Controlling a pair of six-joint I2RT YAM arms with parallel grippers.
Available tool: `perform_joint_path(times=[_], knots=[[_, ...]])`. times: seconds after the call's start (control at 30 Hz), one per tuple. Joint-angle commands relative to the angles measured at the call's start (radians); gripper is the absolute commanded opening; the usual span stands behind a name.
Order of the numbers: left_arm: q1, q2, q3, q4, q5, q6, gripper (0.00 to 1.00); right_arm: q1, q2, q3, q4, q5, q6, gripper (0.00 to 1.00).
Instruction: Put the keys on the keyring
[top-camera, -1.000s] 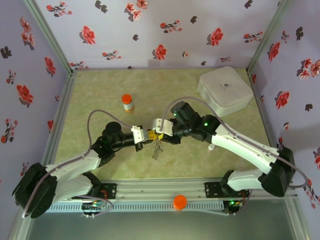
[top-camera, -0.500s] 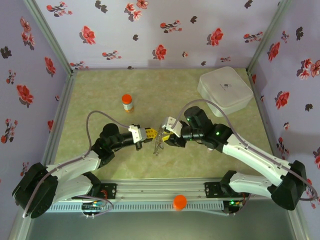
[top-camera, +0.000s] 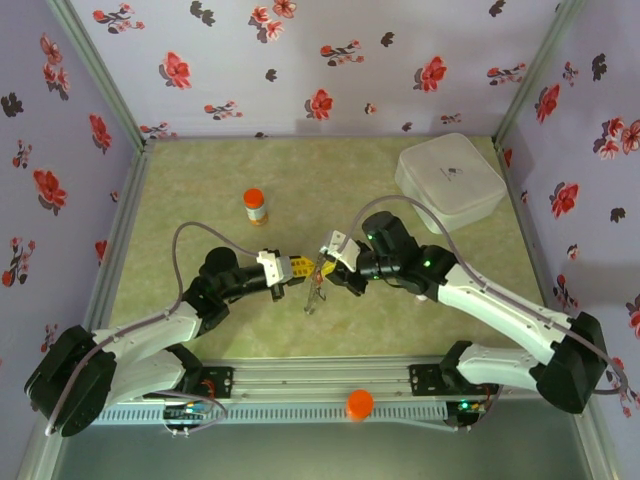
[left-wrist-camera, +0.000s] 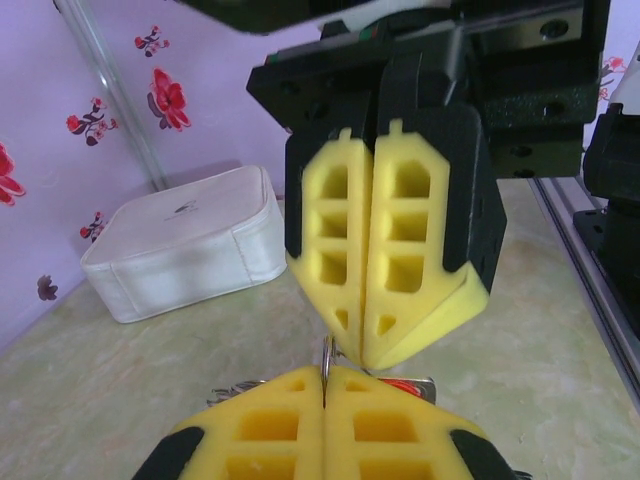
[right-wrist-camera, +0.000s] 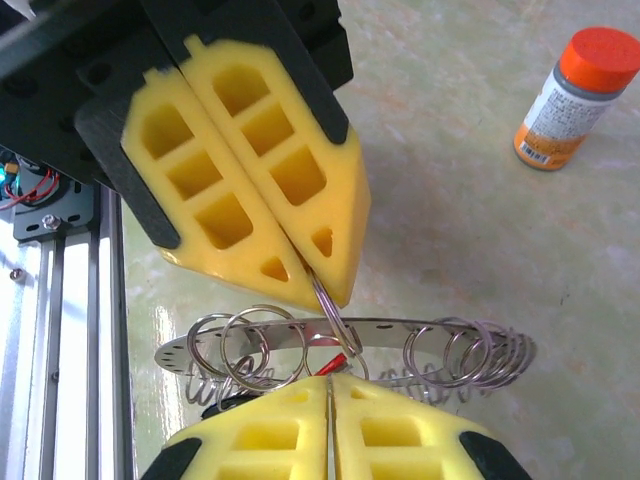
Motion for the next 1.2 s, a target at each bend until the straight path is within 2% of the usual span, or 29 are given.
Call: perform_joint_path(times=[0.0,0.27,0.37,0.47,0.57,0.67,0.87,1.17], knots=[[-0.004,-0.027,-0.003,0.06,0.008,-0.01,0.0,-0.006,0.012,0.026,-0.02,0.008,-0.005,0.09],[-0.003,-0.029,-0.003,0.062,0.009,-0.008,0.0,-0.005,0.034,0.007,0.056,-0.039,0.044,0.02],[-0.003,-0.029,-0.002,0.064,0.013,-0.01,0.0,-0.01,0.026,0.005,0.036,-0.017,0.034,0.04],[-0.003,-0.033,-0.002,0.062,0.013,-0.009,0.0,-0.026,-0.01,-0.003,0.01,0.008,0.033,0.21],[-0.004,-0.029,0.0,0.071,0.014,-0.013,0.0,-0.049,-0.064,-0.028,0.009,-0.021,0.022,0.35],[-0.003,-0.026,0.0,0.075,0.024,-0.02,0.0,-0.061,-0.081,-0.048,0.043,-0.074,0.025,0.4],[-0.003,-0.024,-0.001,0.079,0.03,-0.027,0.0,-0.064,-0.039,-0.074,0.146,-0.139,0.105,0.39],[-0.003,-0.024,0.001,0.088,0.037,-0.033,0.0,-0.066,-0.026,-0.096,0.17,-0.172,0.133,0.28]])
